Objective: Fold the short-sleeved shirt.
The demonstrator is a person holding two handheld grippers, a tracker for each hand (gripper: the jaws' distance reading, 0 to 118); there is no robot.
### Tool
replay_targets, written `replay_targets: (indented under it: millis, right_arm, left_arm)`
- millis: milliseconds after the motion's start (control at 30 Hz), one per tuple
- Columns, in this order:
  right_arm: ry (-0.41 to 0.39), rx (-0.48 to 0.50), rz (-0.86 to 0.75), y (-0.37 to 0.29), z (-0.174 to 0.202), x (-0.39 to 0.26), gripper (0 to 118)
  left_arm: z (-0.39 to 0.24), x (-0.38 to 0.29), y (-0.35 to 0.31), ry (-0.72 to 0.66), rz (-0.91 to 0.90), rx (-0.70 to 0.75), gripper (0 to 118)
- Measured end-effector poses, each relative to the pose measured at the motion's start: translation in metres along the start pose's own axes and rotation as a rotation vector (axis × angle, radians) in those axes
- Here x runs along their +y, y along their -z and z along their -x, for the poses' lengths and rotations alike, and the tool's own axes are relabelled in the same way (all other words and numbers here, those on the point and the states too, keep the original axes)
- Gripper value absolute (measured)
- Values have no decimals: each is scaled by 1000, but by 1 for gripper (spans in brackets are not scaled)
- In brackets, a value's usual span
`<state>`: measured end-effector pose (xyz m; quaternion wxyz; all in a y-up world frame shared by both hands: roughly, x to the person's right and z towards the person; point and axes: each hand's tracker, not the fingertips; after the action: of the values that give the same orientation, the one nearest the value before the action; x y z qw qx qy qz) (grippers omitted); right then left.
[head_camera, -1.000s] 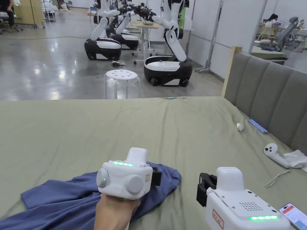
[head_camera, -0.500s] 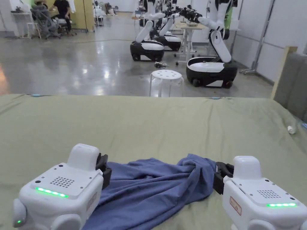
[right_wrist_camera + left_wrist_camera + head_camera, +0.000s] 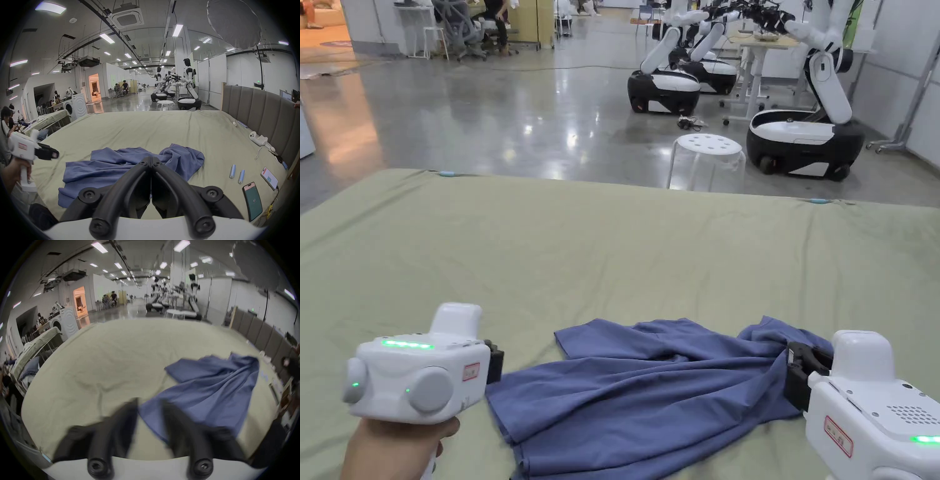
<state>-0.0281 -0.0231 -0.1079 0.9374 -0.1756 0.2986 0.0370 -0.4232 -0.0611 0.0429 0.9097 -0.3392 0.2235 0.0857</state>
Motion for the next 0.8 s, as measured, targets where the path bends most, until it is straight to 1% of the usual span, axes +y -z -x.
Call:
replay_targets:
  millis: [33,67,133,233,267,300,333,367,400,433,500,633,800]
  right_arm:
    - [-1,-3,3,0,0,1,1]
    - [-2,-5,5,1,-2,1,1]
    - [-5,-12,12,2,-6,3,1]
    - [-5,-29,23,5,-15,5,1]
    - [-3,-32,31,6,-18,6,1]
    - [-1,-39,37,8,-22,7,1]
    - [1,-44,40,9,-25,7,1]
    - [3,-50,43,10,-28,8,1]
    - [6,-56,48,12,-32,8,1]
    - [9,-59,53,14,-36,9,1]
    - [16,-63,65,19,-42,10,1]
    - [21,-66,94,28,-57,11,1]
    - [12,-107,145,50,-88,9,1]
  left_arm:
    - [-1,-2,17,43,61,33,88]
    - [-1,-5,32,72,105,33,94]
    - [4,-9,63,89,155,29,93]
    - [5,-15,93,89,211,68,92]
    - [9,-19,102,104,233,80,89]
    - [10,-21,108,110,242,62,72]
    - [12,-21,107,91,240,39,42]
    - [14,-18,103,55,231,27,10]
    - [14,-18,96,24,202,-11,10]
    - [11,-16,89,32,169,1,7]
    - [5,-13,78,100,131,32,6]
    - [14,-2,45,-5,36,-41,6]
    - [-7,3,-11,8,-69,-57,6]
